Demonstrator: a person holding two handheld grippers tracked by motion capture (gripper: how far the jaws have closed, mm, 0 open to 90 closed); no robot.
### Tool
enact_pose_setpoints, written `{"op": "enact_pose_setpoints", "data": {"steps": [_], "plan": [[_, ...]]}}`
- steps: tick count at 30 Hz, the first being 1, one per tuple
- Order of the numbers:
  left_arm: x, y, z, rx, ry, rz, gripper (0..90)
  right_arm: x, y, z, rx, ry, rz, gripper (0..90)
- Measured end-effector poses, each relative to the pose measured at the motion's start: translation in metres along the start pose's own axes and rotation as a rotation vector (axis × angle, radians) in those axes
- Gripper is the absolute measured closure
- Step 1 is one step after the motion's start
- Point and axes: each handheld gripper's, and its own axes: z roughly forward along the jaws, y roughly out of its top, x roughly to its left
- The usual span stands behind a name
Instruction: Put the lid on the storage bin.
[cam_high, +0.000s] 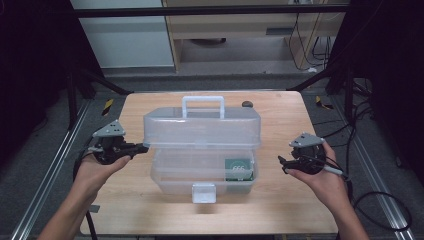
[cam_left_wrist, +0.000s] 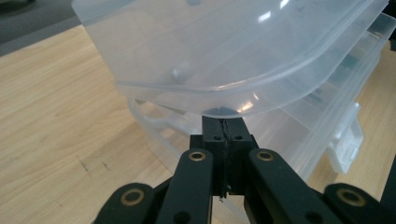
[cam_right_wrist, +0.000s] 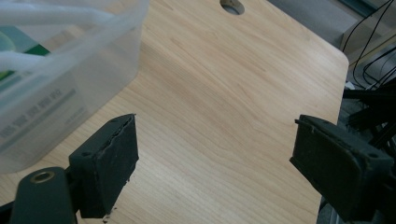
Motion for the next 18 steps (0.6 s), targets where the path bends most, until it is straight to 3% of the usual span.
{"op": "enact_pose_setpoints", "data": {"steps": [5, 12, 18], "plan": [[0.000, -0.008, 0.003, 0.000, -0.001, 0.000, 89.9, -0.001, -0.007, 0.004, 0.006, -0.002, 0.011, 14.3], [-0.006, -0.012, 0.004, 0.010, 0.030, 0.043, 90.0, 0.000, -0.007, 0.005, 0.010, 0.002, 0.008, 14.4], [-0.008, -0.016, 0.005, 0.015, 0.028, 0.051, 90.0, 0.001, -0.007, 0.006, 0.010, 0.002, 0.005, 14.5]]}}
